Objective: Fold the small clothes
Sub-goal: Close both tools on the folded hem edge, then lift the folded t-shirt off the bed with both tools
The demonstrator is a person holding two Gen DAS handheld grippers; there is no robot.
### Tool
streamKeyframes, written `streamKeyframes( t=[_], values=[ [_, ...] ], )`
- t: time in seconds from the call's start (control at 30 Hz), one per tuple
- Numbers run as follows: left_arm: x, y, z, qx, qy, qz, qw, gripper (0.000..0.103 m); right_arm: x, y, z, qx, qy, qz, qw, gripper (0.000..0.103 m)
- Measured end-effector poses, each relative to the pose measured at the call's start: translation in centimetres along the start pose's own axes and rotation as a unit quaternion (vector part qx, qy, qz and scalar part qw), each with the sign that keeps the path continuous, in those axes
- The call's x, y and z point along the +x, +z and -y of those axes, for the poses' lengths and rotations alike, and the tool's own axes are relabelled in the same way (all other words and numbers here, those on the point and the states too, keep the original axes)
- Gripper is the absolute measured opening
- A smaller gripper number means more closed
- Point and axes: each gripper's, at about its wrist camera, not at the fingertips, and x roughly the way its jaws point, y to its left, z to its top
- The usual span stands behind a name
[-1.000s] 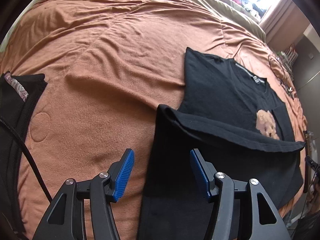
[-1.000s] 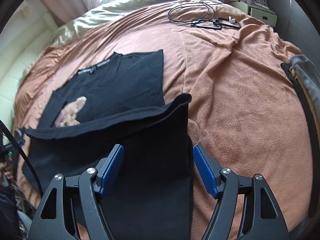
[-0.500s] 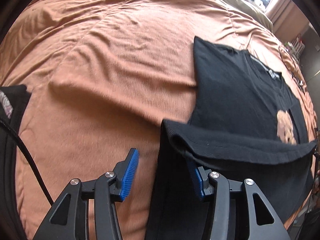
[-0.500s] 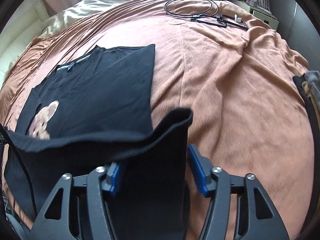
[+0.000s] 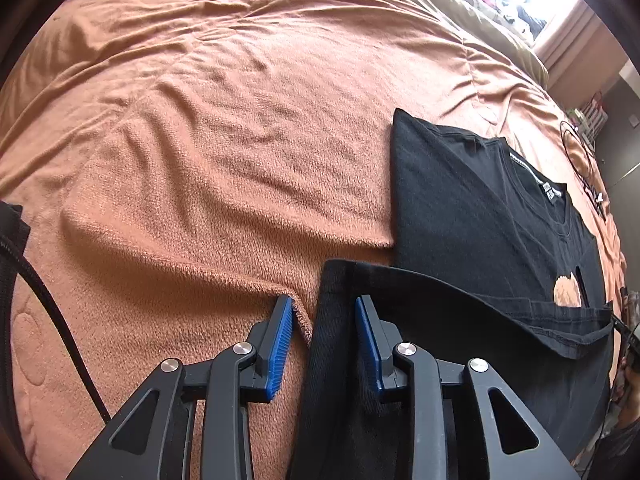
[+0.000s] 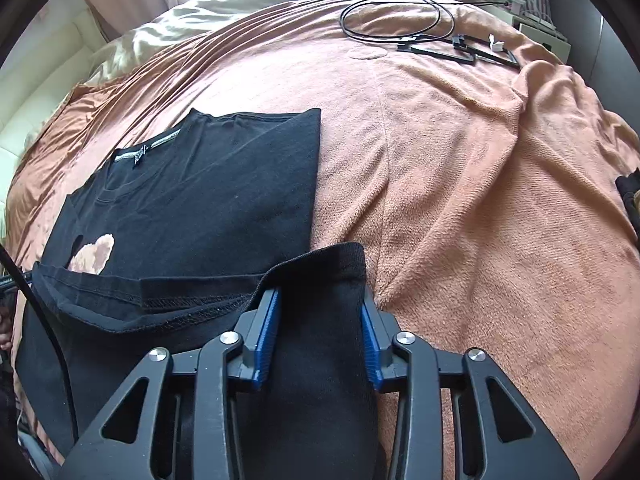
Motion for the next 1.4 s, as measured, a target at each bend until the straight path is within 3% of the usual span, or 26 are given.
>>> streamKeyframes(
  t=[0.1, 0.17, 0.2, 0.93, 1.2, 1.4],
  values=[
    [-0.1, -0.2, 0.6, 0.014, 0.008, 0.004, 0.9999, 0.027, -0.4, -0.1, 0.1, 0.002, 0.004, 0.003, 1.000, 0.017],
    [-0.2, -0.4, 1.0, 0.025, 0.008, 0.006, 0.9996, 0.017, -1.0, -0.3, 0.2, 0.004, -0.006, 0.010, 1.000, 0.002],
    [-0.3, -0.4, 1.0, 0.028, 0.006, 0.008, 0.9996, 0.003, -1.4, -0.3, 0.3, 0.007, -0.011, 0.014, 1.000, 0.002],
    [-13.3, -0.6, 1.0, -0.013, -0.021, 0.137, 0.9903, 0.003, -15.6, -2.3, -0.3, 0.039, 0.012, 0.141, 0.989, 0.001],
    [-15.2, 1.4, 2.3, -0.012, -0.022, 0.158, 0.9872, 0.003, -16.4, -0.7, -0.2, 0.044, 0.013, 0.160, 0.986, 0.001],
    [-15.1, 4.0, 3.3, -0.005, -0.014, 0.166, 0.9859, 0.003, -14.7, 1.8, 0.0, 0.045, 0.011, 0.159, 0.986, 0.001]
  ],
)
